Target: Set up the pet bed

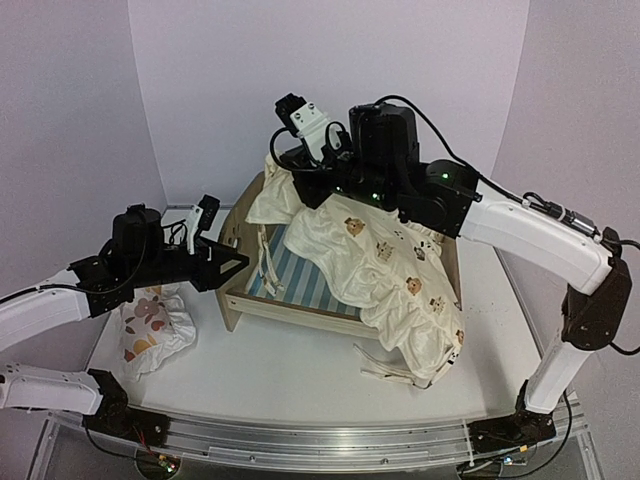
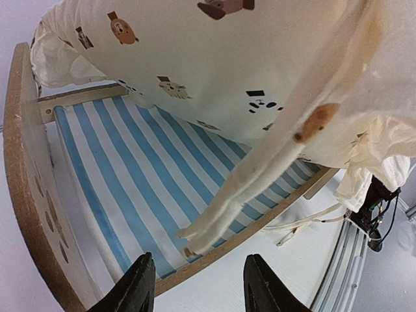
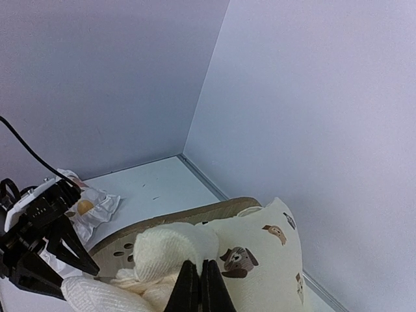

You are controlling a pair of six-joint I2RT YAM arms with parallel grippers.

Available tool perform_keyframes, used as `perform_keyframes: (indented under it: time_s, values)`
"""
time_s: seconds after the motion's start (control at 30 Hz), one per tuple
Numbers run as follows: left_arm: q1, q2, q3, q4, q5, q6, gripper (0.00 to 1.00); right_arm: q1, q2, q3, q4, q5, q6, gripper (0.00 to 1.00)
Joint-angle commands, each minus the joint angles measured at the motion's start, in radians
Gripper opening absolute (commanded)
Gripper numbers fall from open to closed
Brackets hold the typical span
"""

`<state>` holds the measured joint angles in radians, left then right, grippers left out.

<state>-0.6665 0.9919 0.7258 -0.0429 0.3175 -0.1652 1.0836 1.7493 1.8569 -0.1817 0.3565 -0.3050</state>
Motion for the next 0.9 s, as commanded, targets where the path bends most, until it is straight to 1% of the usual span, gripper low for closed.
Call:
perform_keyframes:
  time_s: [0.0,0.1,0.2,0.33,0.57,0.77,0.87]
  values:
    - [-0.009,0.01,0.05,0.032,-0.038,0.039,0.47,0.005,-0.032,-0.005,0.074,0.01,0.0,0.0]
    - [-0.009,-0.038,0.046,0.032,-0.07,0.074,0.48,0.005,-0.052,-0.027,0.074,0.009,-0.003,0.0]
    - [-0.008,-0.05,0.052,0.031,-0.066,0.1,0.51,0.005,-0.08,-0.052,0.076,-0.004,0.004,0.0]
    - [-0.009,0.013,0.064,0.037,-0.03,0.111,0.51,0.005,-0.106,-0.076,0.077,-0.026,0.024,0.0]
    - [-0.017,0.09,0.081,0.09,-0.075,0.123,0.49,0.005,-0.12,-0.087,0.077,-0.04,0.029,0.0]
    - [-0.036,0.141,0.095,0.087,-0.025,0.159,0.47,0.005,-0.133,-0.093,0.078,-0.032,0.026,0.0]
    - [-0.053,0.163,0.111,0.081,-0.023,0.191,0.48,0.005,-0.139,-0.098,0.078,-0.031,0.025,0.0]
